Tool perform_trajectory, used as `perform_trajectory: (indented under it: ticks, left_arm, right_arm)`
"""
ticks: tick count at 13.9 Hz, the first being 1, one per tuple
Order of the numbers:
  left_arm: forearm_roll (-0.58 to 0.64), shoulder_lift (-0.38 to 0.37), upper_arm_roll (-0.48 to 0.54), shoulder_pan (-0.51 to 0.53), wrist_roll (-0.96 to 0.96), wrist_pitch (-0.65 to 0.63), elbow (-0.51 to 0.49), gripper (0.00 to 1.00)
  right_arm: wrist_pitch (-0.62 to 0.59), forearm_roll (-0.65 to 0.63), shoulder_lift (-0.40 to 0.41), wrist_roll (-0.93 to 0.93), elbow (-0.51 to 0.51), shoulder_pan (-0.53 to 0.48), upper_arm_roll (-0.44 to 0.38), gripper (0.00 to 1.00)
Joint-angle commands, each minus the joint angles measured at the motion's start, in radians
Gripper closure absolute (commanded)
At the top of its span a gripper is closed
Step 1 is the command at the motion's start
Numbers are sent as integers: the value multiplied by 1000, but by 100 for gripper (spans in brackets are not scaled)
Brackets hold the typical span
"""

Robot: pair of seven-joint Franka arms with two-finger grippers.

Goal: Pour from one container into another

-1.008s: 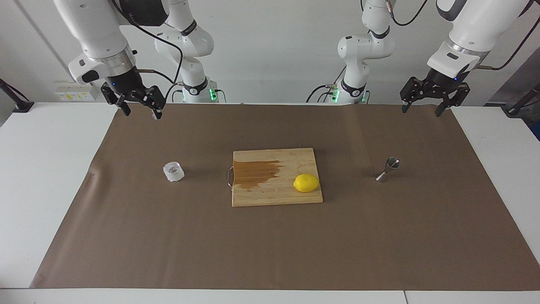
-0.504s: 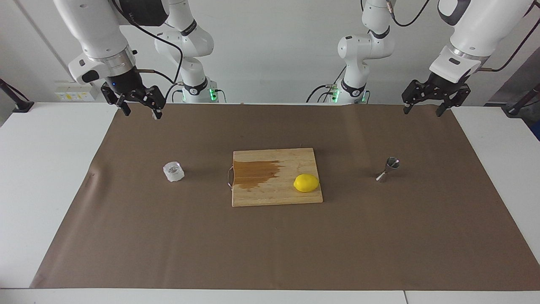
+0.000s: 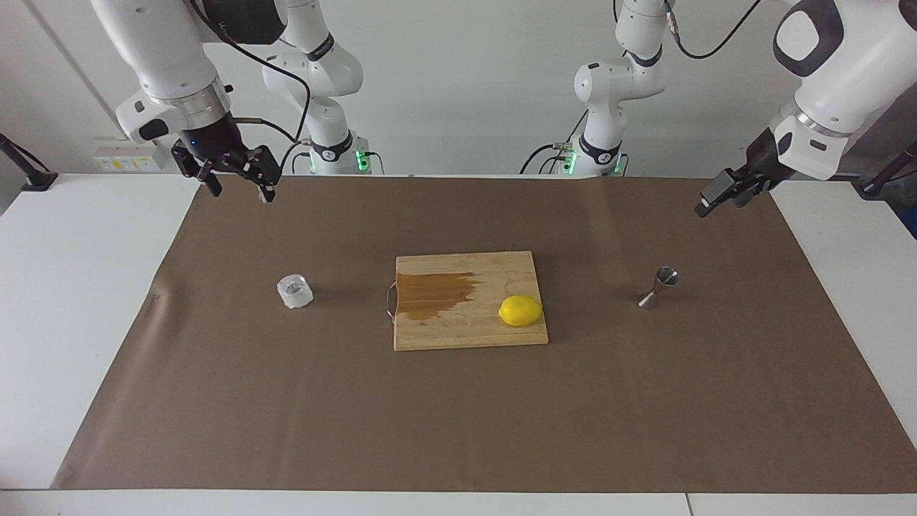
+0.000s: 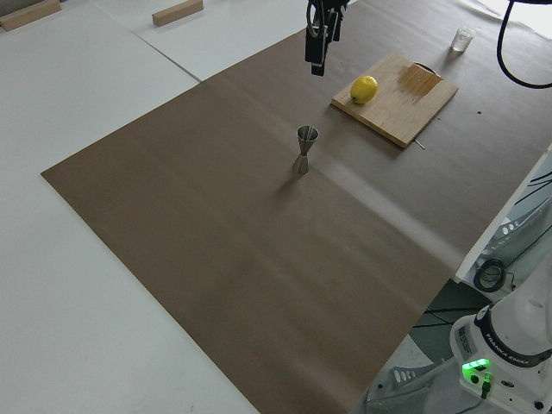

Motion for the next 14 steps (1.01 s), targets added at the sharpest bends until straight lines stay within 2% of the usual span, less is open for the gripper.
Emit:
perform_trajectory:
  ticks: [1, 3, 5, 8, 11, 14]
  left_arm:
    - [-130, 49, -6, 60, -232, 79, -34, 0]
    - [-274, 36, -6, 117, -335, 167, -178, 0]
    - [-428, -40, -6, 152, -384, 305, -376, 0]
    - [-598, -118, -6, 167, -518, 444, -575, 0]
    - [-778, -158, -6, 209, -556, 507, -701, 0]
    - [-934, -157, -6, 235, -563, 541, -768, 0]
  right_arm:
    - [-11, 2, -14, -24, -11, -5, -2, 0]
    - [-11, 2, -14, -24, -11, -6, -2, 0]
    - [-11, 2, -14, -24, -11, -5, -2, 0]
    - [-11, 2, -14, -24, -11, -5, -2, 0]
    - [-11, 2, -14, -24, -11, -5, -2, 0]
    - [-9, 2, -14, -24, -11, -5, -2, 0]
